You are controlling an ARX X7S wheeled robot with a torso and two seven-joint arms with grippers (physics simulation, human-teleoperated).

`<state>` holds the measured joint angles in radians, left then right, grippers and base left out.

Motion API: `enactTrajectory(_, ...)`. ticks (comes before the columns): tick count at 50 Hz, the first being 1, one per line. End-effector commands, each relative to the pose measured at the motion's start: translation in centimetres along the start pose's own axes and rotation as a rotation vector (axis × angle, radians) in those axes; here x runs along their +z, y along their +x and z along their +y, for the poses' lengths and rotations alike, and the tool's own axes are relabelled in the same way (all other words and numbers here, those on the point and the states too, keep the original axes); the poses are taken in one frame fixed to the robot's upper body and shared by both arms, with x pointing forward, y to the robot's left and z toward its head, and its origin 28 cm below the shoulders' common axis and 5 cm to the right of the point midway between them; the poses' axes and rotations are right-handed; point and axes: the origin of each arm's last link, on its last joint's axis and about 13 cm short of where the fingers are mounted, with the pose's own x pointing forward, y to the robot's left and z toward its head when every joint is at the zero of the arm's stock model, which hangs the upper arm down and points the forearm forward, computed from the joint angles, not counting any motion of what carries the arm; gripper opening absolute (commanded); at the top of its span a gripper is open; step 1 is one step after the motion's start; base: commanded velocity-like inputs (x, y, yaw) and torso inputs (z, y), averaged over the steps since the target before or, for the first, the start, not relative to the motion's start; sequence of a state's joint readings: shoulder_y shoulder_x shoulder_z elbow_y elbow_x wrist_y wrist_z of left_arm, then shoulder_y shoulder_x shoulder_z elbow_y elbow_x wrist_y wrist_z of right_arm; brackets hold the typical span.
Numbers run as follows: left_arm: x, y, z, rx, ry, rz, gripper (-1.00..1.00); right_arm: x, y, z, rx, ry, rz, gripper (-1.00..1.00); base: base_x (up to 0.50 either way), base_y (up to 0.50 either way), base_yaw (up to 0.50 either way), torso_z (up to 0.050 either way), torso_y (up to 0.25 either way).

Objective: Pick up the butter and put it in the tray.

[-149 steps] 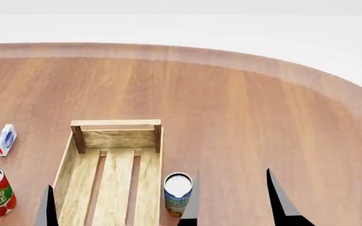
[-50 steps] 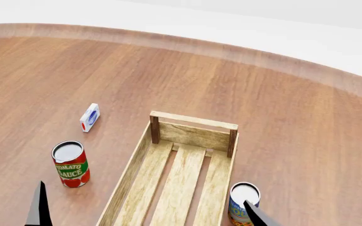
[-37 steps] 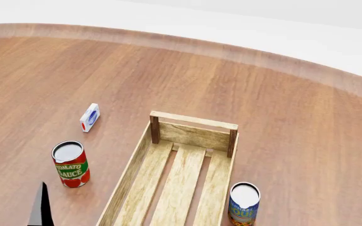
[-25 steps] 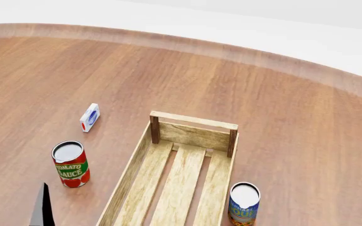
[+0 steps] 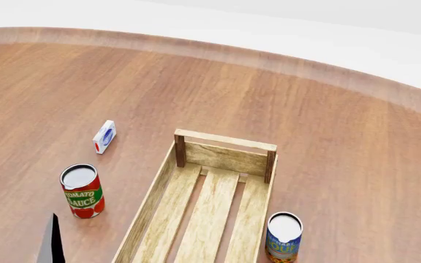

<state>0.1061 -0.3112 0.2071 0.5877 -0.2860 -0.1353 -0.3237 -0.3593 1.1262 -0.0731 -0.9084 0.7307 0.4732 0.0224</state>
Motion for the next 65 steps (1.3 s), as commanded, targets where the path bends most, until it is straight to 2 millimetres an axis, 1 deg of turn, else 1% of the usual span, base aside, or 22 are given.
enactTrajectory(1, 0.0, 0.0, 0.0, 0.003, 0.006, -0.007, 1.00, 0.1, -0.3, -0.2, 0.051, -0.019, 0.051, 1.00, 0.00, 0.00, 0.00, 0.000, 0.000)
enactTrajectory(4, 0.1, 0.0, 0.0, 0.002, 0.006, -0.007, 1.00, 0.0, -0.2, -0.1, 0.071, -0.024, 0.057, 1.00, 0.00, 0.00, 0.00, 0.000, 0.000)
enactTrajectory(14, 0.1, 0.0, 0.1, 0.003, 0.007, -0.008, 1.00, 0.7, 0.4, 0.2, 0.137, -0.054, 0.056, 1.00, 0.00, 0.00, 0.00, 0.000, 0.000)
enactTrajectory(20, 0.2, 0.0, 0.1, 0.005, 0.005, -0.009, 1.00, 0.6, 0.9, 0.3, 0.165, -0.062, 0.064, 1.00, 0.00, 0.00, 0.00, 0.000, 0.000)
enactTrajectory(30, 0.2, 0.0, 0.1, 0.002, 0.005, -0.011, 1.00, -0.3, 2.3, 0.1, 0.187, -0.048, 0.087, 1.00, 0.00, 0.00, 0.00, 0.000, 0.000)
enactTrajectory(37, 0.2, 0.1, 0.2, 0.004, 0.005, -0.011, 1.00, -0.8, 3.2, 0.3, 0.226, -0.062, 0.116, 1.00, 0.00, 0.00, 0.00, 0.000, 0.000)
enactTrajectory(42, 0.3, 0.1, 0.2, 0.006, 0.004, -0.013, 1.00, -1.4, 3.3, 0.4, 0.233, -0.075, 0.153, 1.00, 0.00, 0.00, 0.00, 0.000, 0.000)
enactTrajectory(47, 0.2, 0.0, 0.2, 0.004, 0.006, -0.012, 1.00, -1.4, 3.4, 0.5, 0.242, -0.076, 0.169, 1.00, 0.00, 0.00, 0.00, 0.000, 0.000)
enactTrajectory(55, 0.3, 0.1, 0.2, 0.008, 0.004, -0.014, 1.00, -2.0, 3.6, 1.0, 0.266, -0.075, 0.186, 1.00, 0.00, 0.00, 0.00, 0.000, 0.000)
enactTrajectory(65, 0.3, 0.0, 0.3, 0.008, 0.004, -0.015, 1.00, -2.3, 4.1, 1.0, 0.273, -0.069, 0.196, 1.00, 0.00, 0.00, 0.00, 0.000, 0.000)
